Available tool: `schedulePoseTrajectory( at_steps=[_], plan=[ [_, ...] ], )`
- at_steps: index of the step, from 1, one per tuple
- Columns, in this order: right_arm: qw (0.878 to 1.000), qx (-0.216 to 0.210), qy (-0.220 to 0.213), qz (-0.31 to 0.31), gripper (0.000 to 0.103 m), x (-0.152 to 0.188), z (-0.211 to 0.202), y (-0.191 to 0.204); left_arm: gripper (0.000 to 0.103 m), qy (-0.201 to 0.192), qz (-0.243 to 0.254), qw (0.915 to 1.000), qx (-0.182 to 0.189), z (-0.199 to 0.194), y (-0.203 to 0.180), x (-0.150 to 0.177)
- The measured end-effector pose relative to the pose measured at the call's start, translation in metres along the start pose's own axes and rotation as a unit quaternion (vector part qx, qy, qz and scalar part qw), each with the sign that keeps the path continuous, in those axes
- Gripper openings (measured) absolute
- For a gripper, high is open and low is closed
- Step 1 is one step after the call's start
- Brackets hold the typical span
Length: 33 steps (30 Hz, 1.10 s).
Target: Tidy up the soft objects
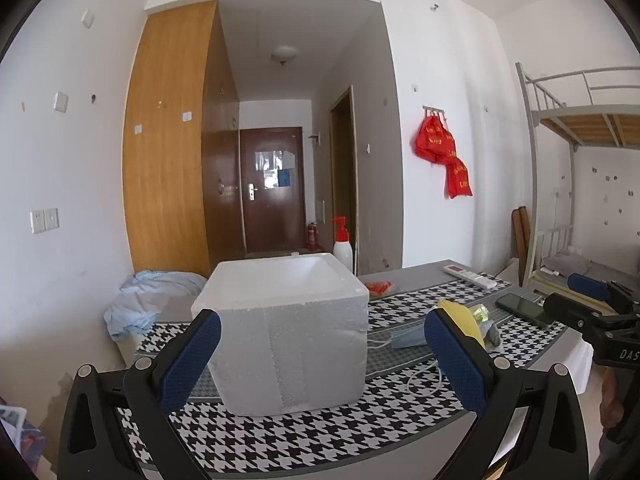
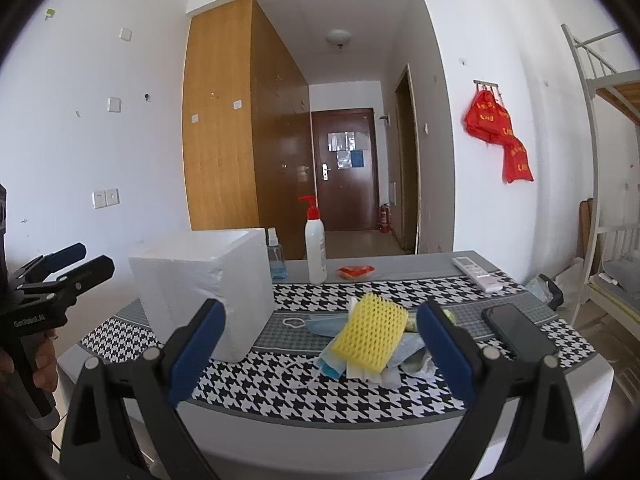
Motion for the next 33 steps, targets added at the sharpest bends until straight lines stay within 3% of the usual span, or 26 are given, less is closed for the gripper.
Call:
schedulePoseTrajectory(
  at_steps=[33],
  plan=[
    [1.000,0.003,-0.002,-0.014,0.098,-0.0018,0.0009,0.0010,0.102,0.014,-0.011,0.9998,-0.007,0.0057,0.0063,0.0016]
  ],
)
Point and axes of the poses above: each gripper's, at about its wrist camera, not at the fingertips, and z roughly the way its jaws point, y to its left, x to its underside, the point moved 9 cm from there along z, roughly the way its jaws point, and after that the axes turned 1 degree about x, right-handed, at the moved point
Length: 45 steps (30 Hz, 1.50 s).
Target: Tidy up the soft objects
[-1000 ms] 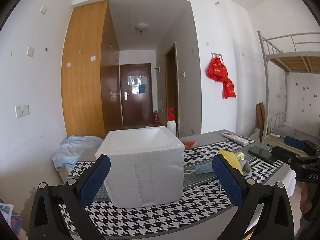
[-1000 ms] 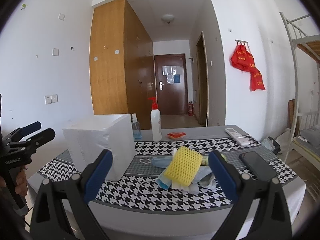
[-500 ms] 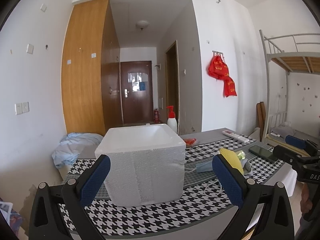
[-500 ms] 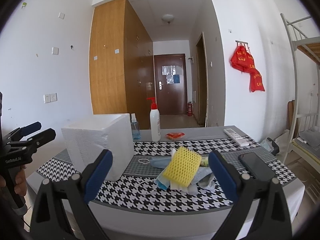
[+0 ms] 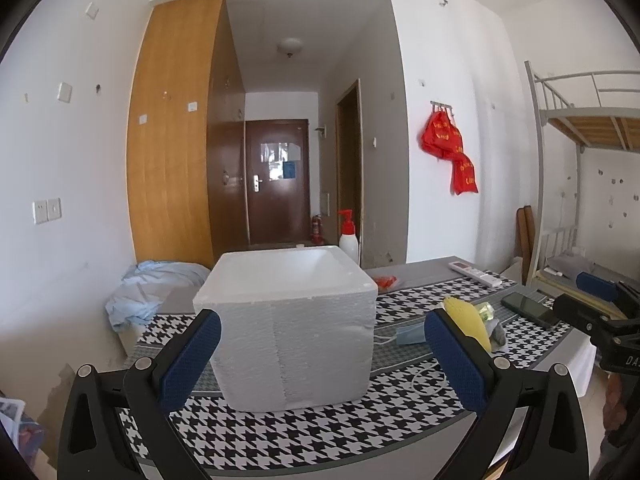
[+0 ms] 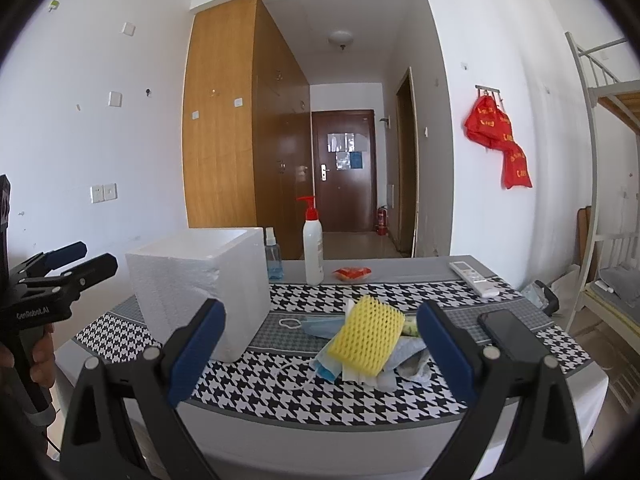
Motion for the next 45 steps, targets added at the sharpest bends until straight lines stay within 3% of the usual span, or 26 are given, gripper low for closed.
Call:
schedulePoseTrajectory(
  at_steps=[16,45],
  plan=[
    [1.000,0.005,0.002,0.002,0.098,0.000,0.002,-0.003,0.102,0.005,-0.002,1.0000,0.003,0.005,0.000,0.002],
    [0.998,0.035,0.056,0.021,0.098,0.015,0.034,-0.048,0.102,0.061,0.030,0.9941,0.084,0.057,-0.063,0.010]
  ],
)
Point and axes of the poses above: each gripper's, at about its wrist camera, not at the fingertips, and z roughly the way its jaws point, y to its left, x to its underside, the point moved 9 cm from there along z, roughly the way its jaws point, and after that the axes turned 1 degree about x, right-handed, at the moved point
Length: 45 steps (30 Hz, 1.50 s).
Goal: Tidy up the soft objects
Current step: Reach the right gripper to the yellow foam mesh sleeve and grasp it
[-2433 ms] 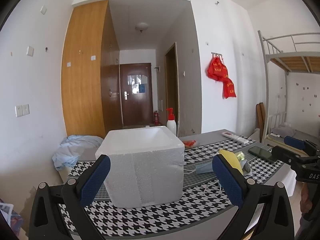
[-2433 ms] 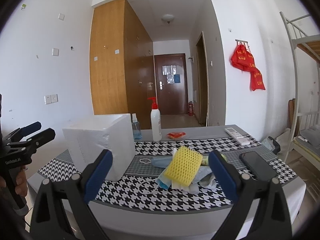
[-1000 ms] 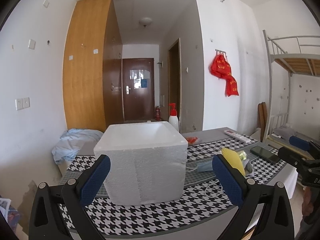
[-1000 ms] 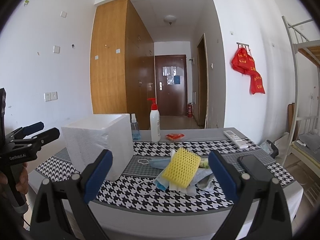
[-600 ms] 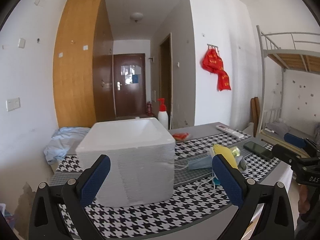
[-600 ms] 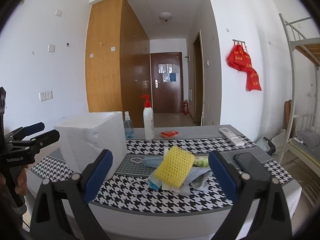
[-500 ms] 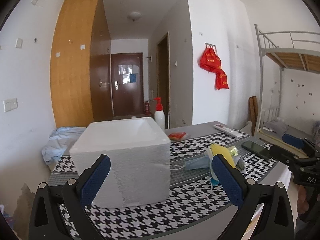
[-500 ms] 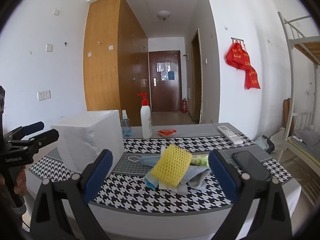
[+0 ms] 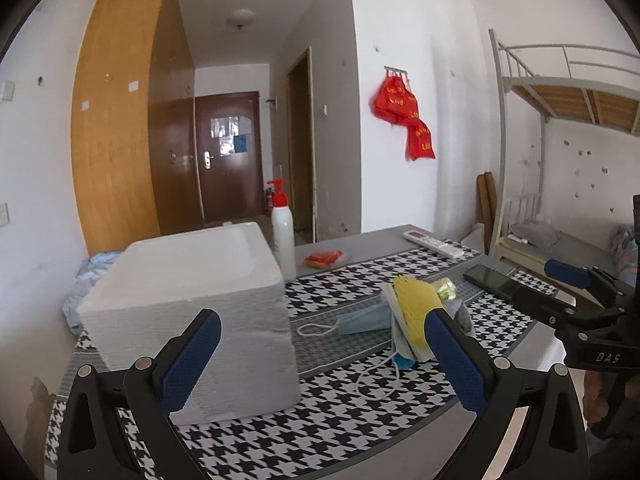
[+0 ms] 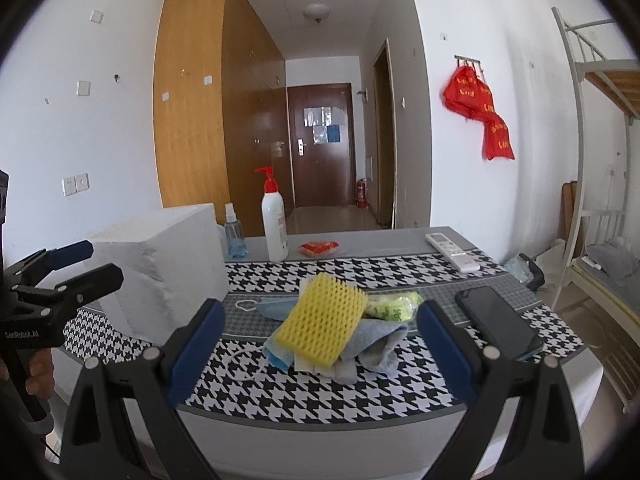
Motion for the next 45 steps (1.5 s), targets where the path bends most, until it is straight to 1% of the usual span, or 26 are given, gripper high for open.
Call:
schedulePoseTrajectory(
  at_steps=[13,18,22,30,35,45],
  plan=[
    [1.000,-0.006,0.030,0.002,0.098,0.011,0.020,-0.012,0.102,0.035,0.001,0.9991,0.025,0.028,-0.020,0.009],
    [0.999,-0.008,0.041,0.014,0.098,0.015,0.029,-0.020,0.102,0.045,0.006,0.9983,0.036,0.035,-0.029,0.013],
    [0.998,-0.014,0.055,0.019,0.098,0.022,0.040,-0.024,0.102,0.058,0.010,0.9972,0.046,0.044,-0.039,0.019],
    [0.996,-0.026,0.077,0.022,0.098,0.029,0.057,-0.030,0.102,0.081,0.015,0.9950,0.055,0.064,-0.050,0.031],
    [0.995,-0.038,0.090,0.024,0.098,0.031,0.068,-0.034,0.102,0.102,0.017,0.9932,0.055,0.078,-0.053,0.037],
    [0.991,-0.072,0.115,0.016,0.098,0.037,0.091,-0.025,0.102,0.120,0.018,0.9919,0.038,0.096,-0.051,0.044]
  ],
)
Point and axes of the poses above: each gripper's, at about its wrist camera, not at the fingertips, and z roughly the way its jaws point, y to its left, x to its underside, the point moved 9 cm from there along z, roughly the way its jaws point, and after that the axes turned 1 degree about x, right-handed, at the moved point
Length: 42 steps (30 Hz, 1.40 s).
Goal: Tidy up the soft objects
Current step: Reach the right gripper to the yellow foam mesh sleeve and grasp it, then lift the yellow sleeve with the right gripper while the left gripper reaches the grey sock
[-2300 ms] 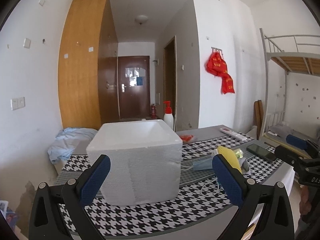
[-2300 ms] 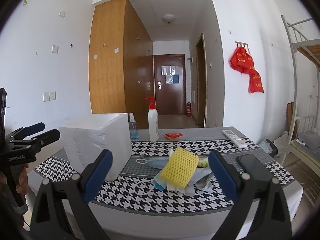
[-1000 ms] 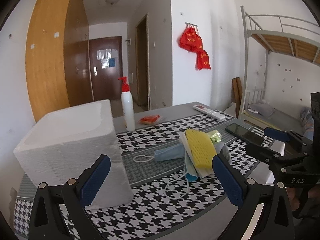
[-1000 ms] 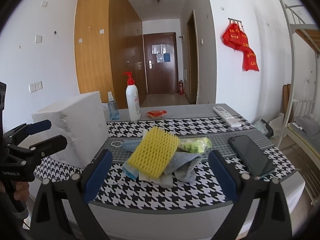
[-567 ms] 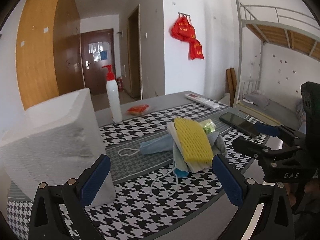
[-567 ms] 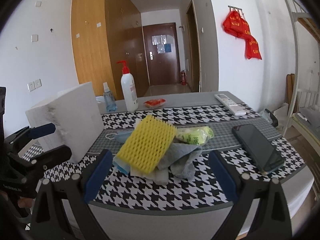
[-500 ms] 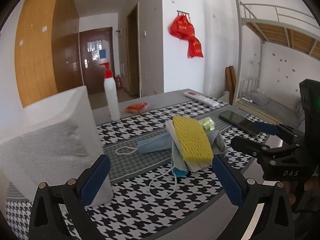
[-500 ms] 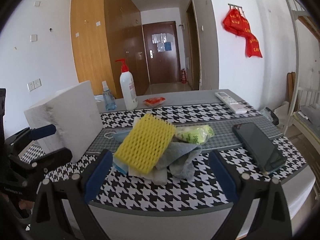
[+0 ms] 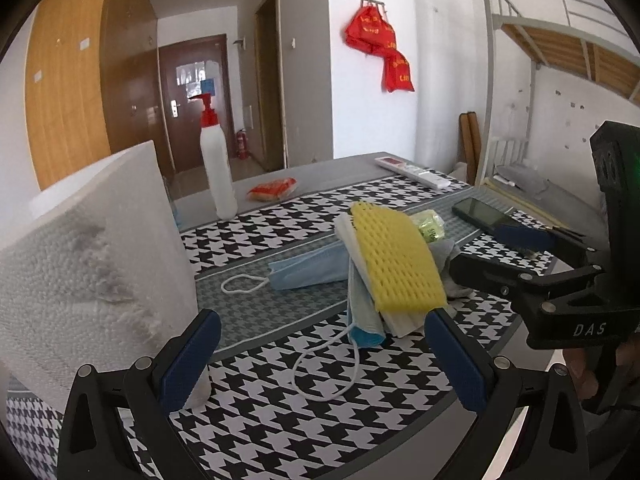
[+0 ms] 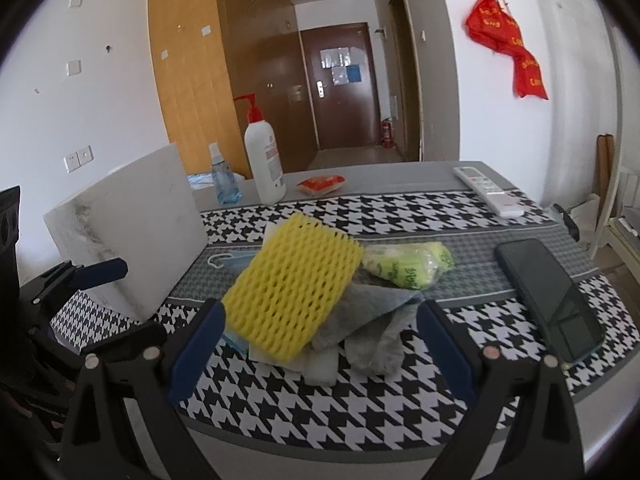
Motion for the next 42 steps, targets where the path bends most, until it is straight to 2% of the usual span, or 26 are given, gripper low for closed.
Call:
schedulePoseTrajectory(
  at_steps=[8,18,22,24,29,31,36,40,42],
  plan=[
    [0.999,-0.032,0.035,0.009,0.085,0.006,0.020,0.005,0.102,0.017,0.008,0.9998,-0.011,0.012,0.000,0.004],
    [0.995,-0.067,0.067,0.030,0.079,0.009,0.039,0.003,0.102,0.022,0.008,0.9995,-0.021,0.018,0.001,0.000],
    [0.993,-0.081,0.085,0.030,0.069,0.013,0.047,0.006,0.102,0.025,0.007,0.9994,-0.023,0.022,0.002,-0.001],
    [0.992,-0.086,0.090,0.029,0.068,0.014,0.049,0.007,0.102,0.028,0.006,0.9992,-0.027,0.025,0.003,0.000],
    [0.991,-0.090,0.094,0.023,0.054,0.015,0.050,0.010,0.102,0.027,0.005,0.9990,-0.034,0.025,0.005,-0.001],
    [0.991,-0.090,0.095,0.019,0.042,0.015,0.050,0.010,0.102,0.027,0.005,0.9989,-0.038,0.025,0.006,-0.001],
    [0.992,-0.093,0.084,0.012,0.022,0.011,0.045,0.010,0.102,0.029,0.003,0.9985,-0.045,0.026,0.008,0.000],
    [0.993,-0.094,0.070,0.011,0.012,0.006,0.035,0.006,0.102,0.027,0.004,0.9986,-0.046,0.025,0.006,-0.001],
    [0.994,-0.094,0.061,0.011,0.012,0.002,0.030,0.004,0.102,0.025,0.005,0.9986,-0.047,0.024,0.005,-0.002]
  ],
)
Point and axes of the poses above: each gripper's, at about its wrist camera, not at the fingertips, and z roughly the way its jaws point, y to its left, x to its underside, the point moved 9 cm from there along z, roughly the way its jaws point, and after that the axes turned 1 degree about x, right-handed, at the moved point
